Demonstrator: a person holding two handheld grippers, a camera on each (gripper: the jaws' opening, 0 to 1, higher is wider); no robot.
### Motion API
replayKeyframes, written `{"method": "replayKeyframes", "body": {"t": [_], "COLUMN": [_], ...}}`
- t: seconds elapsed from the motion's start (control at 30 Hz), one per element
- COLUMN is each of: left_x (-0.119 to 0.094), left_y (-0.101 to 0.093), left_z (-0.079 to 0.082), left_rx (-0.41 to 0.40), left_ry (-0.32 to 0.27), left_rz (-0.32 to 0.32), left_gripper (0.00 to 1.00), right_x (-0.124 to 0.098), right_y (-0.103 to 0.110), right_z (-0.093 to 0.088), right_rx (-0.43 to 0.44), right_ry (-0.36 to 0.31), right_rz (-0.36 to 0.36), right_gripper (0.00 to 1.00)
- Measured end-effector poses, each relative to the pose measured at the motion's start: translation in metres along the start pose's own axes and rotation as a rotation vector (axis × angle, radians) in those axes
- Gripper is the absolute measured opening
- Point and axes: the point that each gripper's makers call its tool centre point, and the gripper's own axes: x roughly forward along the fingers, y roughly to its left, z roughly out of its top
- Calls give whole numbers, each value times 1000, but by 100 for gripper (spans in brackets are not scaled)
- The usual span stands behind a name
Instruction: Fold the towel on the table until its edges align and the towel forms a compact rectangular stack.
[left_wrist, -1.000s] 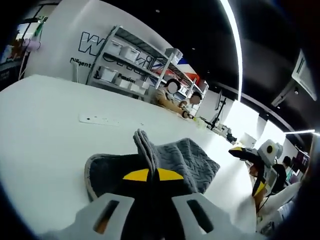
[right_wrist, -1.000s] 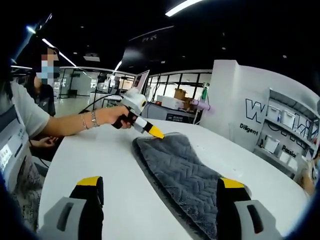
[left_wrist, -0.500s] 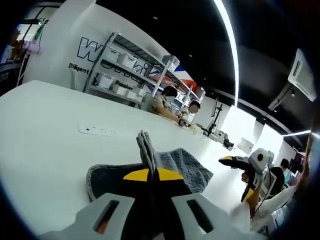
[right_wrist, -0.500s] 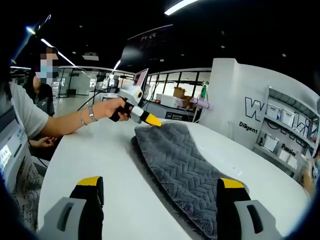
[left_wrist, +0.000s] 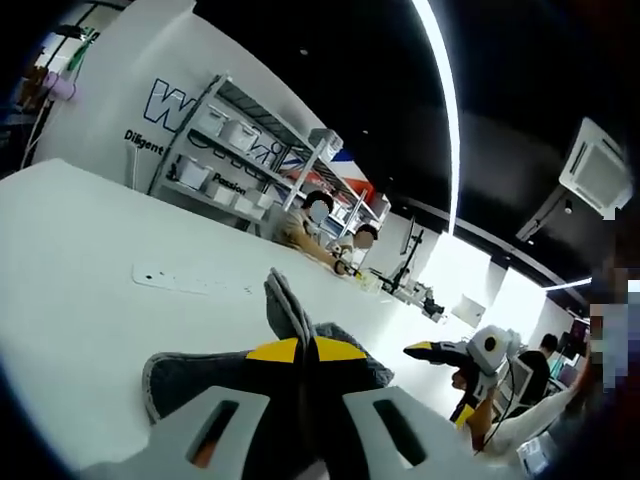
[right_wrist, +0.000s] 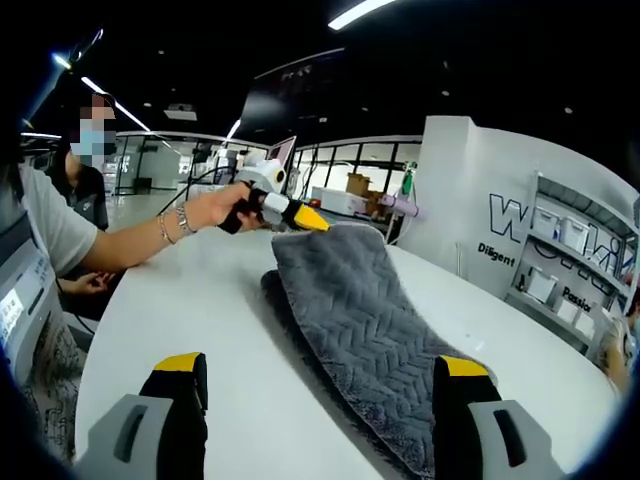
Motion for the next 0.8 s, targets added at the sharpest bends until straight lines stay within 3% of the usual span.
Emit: {"method": "replayKeyframes", "body": {"t": [0.3, 0.5, 0.7, 0.8], "left_x": [2, -11, -17, -16], "left_y": [-1, 0, 14, 22], "left_z": [18, 25, 17, 5], "left_rx": [12, 43, 40, 28], "left_ry": [-19, -23, 8, 26], "left_rz": [-11, 11, 43, 60], "left_gripper": [5, 5, 5, 5], "right_x": [0, 1, 2, 2], "right_y": [-3, -1, 0, 0], "right_z": [-3, -3, -4, -4], "right_rx": [9, 7, 4, 4], "right_ry": [4, 6, 11, 13], "right_rz": [-5, 0, 2, 3], "right_gripper": [97, 97, 97, 97]}}
